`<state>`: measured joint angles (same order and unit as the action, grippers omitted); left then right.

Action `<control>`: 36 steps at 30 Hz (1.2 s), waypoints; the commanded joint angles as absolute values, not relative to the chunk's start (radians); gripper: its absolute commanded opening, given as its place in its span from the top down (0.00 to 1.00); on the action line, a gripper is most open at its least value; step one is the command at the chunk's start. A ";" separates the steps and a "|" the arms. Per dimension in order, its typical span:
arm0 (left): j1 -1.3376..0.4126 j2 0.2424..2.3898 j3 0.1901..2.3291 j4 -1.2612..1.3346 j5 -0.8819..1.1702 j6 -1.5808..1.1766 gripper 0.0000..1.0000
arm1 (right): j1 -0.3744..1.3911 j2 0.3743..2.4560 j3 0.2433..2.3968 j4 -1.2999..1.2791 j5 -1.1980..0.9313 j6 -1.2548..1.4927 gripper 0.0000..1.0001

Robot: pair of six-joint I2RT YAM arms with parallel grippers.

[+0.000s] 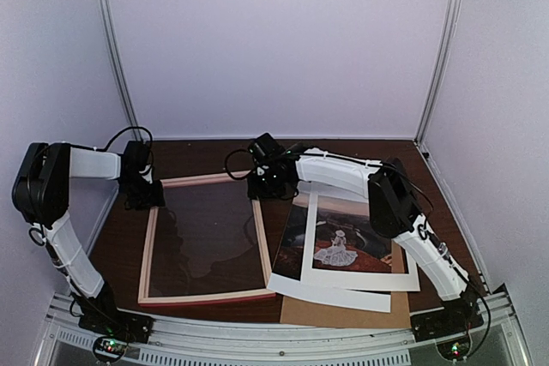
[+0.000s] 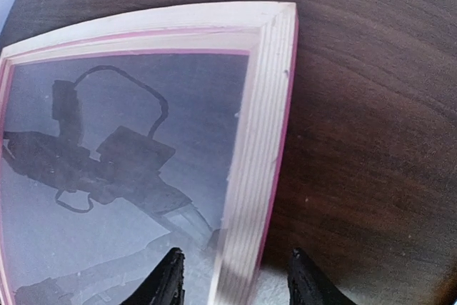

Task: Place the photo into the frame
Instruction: Move the frame body to the center of the board.

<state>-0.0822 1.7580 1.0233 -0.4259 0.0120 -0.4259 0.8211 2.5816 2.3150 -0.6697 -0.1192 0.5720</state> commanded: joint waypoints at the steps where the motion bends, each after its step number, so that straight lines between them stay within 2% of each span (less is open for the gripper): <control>1: -0.079 1.752 1.041 -0.403 0.046 -0.413 0.53 | 0.811 2.618 2.409 -0.713 -0.021 0.530 0.51; 20: -0.078 1.748 1.031 -0.401 0.044 -0.411 0.52 | 0.805 2.709 2.493 -0.747 0.024 0.529 0.61; 29: -0.080 1.737 1.022 -0.397 0.031 -0.415 0.44 | 0.811 2.716 2.493 -0.780 0.041 0.531 0.61; 36: -0.078 1.724 1.019 -0.394 0.020 -0.420 0.39 | 0.825 2.716 2.494 -0.813 0.080 0.530 0.57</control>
